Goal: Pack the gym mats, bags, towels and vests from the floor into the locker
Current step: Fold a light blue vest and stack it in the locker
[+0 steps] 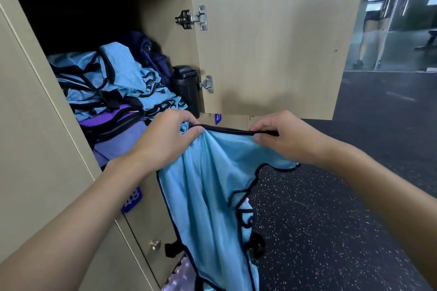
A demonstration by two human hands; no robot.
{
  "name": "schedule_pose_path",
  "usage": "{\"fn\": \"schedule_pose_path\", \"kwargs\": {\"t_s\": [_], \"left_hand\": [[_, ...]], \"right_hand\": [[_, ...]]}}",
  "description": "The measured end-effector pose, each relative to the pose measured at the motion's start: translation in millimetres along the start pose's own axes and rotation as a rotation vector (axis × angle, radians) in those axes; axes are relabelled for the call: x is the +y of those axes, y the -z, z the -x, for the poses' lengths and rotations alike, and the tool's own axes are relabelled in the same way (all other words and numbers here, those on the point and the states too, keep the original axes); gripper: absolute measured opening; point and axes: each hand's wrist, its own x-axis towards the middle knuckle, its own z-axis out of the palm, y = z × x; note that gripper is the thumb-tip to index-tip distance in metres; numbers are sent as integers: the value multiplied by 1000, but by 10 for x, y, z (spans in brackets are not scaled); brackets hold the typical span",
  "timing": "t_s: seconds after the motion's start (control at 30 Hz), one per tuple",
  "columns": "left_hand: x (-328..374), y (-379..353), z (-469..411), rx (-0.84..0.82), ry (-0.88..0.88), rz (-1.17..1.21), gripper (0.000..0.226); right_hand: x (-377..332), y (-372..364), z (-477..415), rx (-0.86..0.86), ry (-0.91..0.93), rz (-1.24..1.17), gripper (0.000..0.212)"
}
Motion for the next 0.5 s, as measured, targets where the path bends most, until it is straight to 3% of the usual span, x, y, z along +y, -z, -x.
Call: {"fn": "schedule_pose_path", "kwargs": {"t_s": [0.17,0.5], "left_hand": [[51,-92,19,12,-33,-13,10],[149,-272,44,-26,-80,176,23]], "right_hand": [[-15,86,37,70,-25,119,16],[-117,71,130,-14,-158,-557,13]]}}
